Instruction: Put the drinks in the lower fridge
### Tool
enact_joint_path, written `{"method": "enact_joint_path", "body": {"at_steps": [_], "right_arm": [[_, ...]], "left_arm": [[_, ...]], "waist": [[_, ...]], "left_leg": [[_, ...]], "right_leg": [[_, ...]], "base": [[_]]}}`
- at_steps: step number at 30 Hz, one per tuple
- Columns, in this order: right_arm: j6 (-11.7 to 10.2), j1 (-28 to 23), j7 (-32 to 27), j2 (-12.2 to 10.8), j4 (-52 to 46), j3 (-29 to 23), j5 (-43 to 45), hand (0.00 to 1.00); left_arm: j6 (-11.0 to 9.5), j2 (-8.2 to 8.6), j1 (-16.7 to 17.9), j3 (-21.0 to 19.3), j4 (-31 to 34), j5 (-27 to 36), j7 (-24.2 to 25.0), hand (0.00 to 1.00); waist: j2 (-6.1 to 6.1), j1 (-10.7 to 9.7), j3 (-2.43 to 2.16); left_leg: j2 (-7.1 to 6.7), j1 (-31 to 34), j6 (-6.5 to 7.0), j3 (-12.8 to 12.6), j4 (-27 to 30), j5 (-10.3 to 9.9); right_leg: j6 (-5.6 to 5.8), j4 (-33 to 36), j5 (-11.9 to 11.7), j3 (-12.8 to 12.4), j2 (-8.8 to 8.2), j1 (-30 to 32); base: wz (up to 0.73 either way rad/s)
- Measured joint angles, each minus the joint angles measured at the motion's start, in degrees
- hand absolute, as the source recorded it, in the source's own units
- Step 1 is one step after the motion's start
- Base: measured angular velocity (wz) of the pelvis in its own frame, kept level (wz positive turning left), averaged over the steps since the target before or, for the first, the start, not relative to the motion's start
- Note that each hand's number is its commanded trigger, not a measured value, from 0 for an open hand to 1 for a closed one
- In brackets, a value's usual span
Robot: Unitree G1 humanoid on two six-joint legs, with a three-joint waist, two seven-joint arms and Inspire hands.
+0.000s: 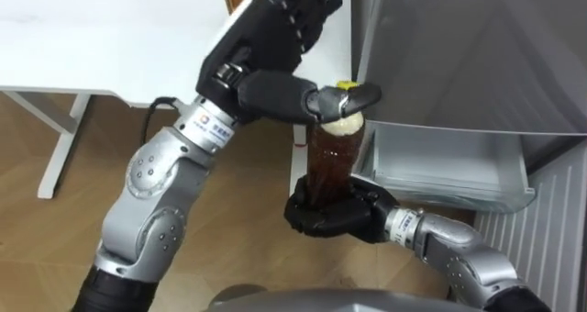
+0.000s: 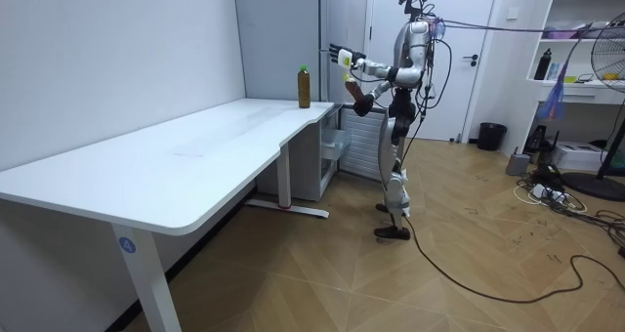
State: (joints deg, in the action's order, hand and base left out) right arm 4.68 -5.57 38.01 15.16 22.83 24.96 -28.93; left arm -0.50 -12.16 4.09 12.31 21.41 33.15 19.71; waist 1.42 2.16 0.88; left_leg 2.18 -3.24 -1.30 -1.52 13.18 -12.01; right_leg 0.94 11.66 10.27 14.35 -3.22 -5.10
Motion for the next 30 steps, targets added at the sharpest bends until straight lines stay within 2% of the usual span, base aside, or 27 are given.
{"method": "enact_joint_path", "body": {"at_steps": [1, 3, 10, 17, 19, 23, 28, 30], "right_arm": [[0.0, -0.1, 0.2, 0.0, 0.0, 0.0, 0.0, 1.00], [0.0, -0.4, 0.2, 0.1, 0.0, -0.1, 0.0, 1.00], [0.0, -1.4, 0.3, 0.0, 0.0, -1.9, 0.1, 1.00], [0.0, -3.9, 0.3, -0.1, 0.0, -3.0, 0.4, 1.00], [0.0, -4.2, 0.3, -0.1, 0.0, -4.3, 0.7, 1.00], [0.0, -6.5, 0.3, -0.9, -2.1, -8.8, 4.3, 1.00], [-0.2, -8.4, -0.8, -1.0, -3.6, -12.3, 4.2, 1.00], [-0.3, -9.1, -1.2, -1.1, -3.6, -12.9, 4.2, 1.00]], "left_arm": [[-0.2, -0.01, 0.0, -0.5, 0.8, 0.0, 0.0, 0.00], [-2.5, -0.05, 0.0, -2.2, 2.7, 0.0, -0.4, 0.00], [-3.8, -0.18, -0.3, -6.9, 4.7, 0.0, -2.8, 0.00], [-5.9, -0.44, -1.2, -13.3, 8.0, 0.0, -7.7, 0.00], [-6.3, -0.22, -1.3, -15.3, 8.1, -0.2, -9.6, 0.00], [-7.6, 0.00, -1.2, -21.0, 8.1, -2.6, -15.2, 0.00], [-10.2, -0.01, -0.1, -27.4, 6.8, -4.5, -24.2, 0.00], [-11.0, 0.01, 0.6, -29.6, 2.5, -6.4, -29.1, 0.00]], "waist": [[-0.01, 0.0, 0.01], [-0.08, -0.1, 0.04], [-0.18, 0.2, 0.06], [0.25, 3.0, 0.13], [0.65, 3.5, -0.02], [1.60, 4.9, -0.49], [1.59, 6.6, -0.25], [1.55, 7.6, -0.20]], "left_leg": [[0.00, -0.3, 0.00, 0.0, 0.0, 0.0], [-0.12, -0.6, 0.02, 0.0, -0.3, 0.0], [-0.23, -1.2, 0.03, 0.0, -0.3, 0.0], [-0.25, -2.3, 0.03, 0.0, -0.6, 0.0], [-0.28, -2.4, 0.03, 0.0, -0.9, 0.0], [-0.34, -2.5, 0.03, 0.2, -1.4, 0.0], [-0.47, -4.0, 0.03, 0.4, -1.6, 0.0], [-0.53, -4.8, 0.02, 0.3, -2.0, 0.0]], "right_leg": [[0.00, 0.0, 0.0, 0.0, 0.00, -0.1], [0.02, 0.0, 0.0, -0.1, -0.08, -0.5], [0.13, -0.1, 0.1, 0.1, -0.20, -1.3], [0.21, -0.2, 0.3, -0.2, -0.18, -1.9], [0.22, -0.4, 0.3, -0.1, -0.18, -2.0], [0.32, -0.9, 0.4, 0.2, -0.16, -2.5], [0.37, -1.2, 0.7, 0.3, -0.21, -3.7], [0.44, -1.3, 0.9, 0.1, -0.25, -4.1]], "base": [[0.00], [0.00], [0.00], [0.00], [0.00], [0.02], [0.01], [0.00]]}}
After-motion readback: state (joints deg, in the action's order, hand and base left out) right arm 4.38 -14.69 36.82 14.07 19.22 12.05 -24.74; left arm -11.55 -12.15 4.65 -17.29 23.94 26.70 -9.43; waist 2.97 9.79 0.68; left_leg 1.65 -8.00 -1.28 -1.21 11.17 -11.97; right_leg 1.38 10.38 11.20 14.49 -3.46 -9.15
